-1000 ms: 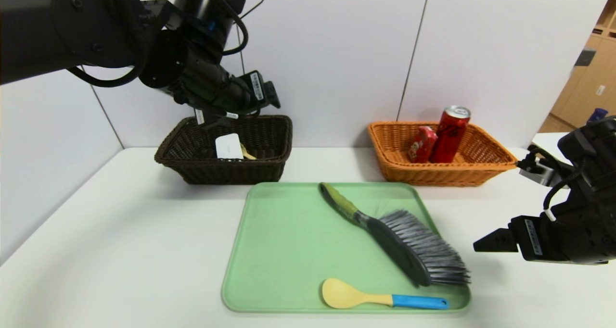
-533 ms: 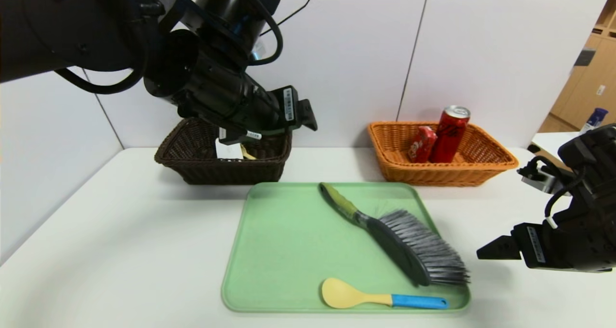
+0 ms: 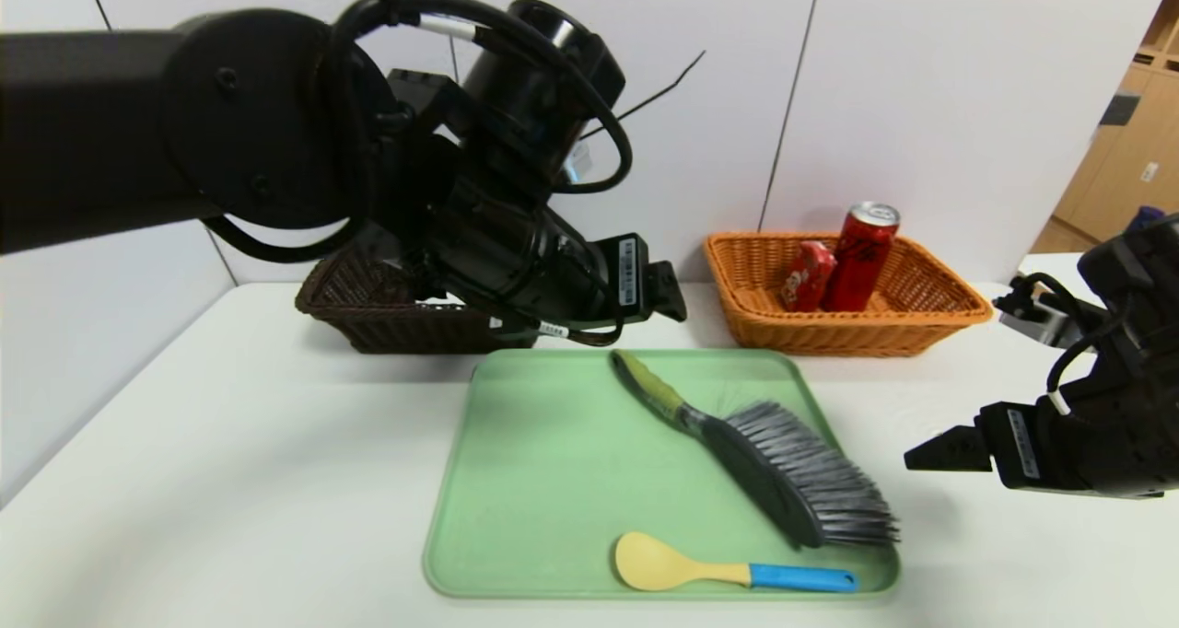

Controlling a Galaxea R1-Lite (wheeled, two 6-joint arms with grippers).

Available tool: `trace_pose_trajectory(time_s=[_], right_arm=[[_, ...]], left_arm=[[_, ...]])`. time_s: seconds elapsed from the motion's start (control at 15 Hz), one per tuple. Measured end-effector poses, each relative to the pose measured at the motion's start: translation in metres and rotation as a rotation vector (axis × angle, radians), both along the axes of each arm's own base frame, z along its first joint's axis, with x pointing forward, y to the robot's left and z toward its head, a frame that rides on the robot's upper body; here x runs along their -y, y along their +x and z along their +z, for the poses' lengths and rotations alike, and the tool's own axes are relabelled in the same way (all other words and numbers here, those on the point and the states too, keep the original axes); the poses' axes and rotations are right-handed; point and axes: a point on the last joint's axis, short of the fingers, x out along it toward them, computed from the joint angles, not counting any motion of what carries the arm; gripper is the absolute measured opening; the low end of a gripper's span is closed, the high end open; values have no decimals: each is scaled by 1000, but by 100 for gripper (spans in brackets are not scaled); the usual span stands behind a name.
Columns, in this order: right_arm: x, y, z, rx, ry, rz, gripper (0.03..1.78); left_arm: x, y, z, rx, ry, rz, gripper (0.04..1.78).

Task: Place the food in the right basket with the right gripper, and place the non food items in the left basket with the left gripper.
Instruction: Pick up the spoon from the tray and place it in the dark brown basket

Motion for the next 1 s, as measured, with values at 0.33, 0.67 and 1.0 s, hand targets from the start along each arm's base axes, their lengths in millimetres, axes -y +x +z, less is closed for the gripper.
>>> trace_pose_trajectory(time_s=[0.33, 0.67, 1.0], right_arm=[[-1, 0, 10, 41, 10, 10, 171], [-2, -1, 8, 33, 6, 15, 171], [-2, -1, 11, 45, 8, 13, 171]], left_arm=[[-1, -12, -19, -51, -14, -164, 169], [5, -20, -20, 201, -152, -394, 169], [2, -22, -45, 281, -108, -684, 169]])
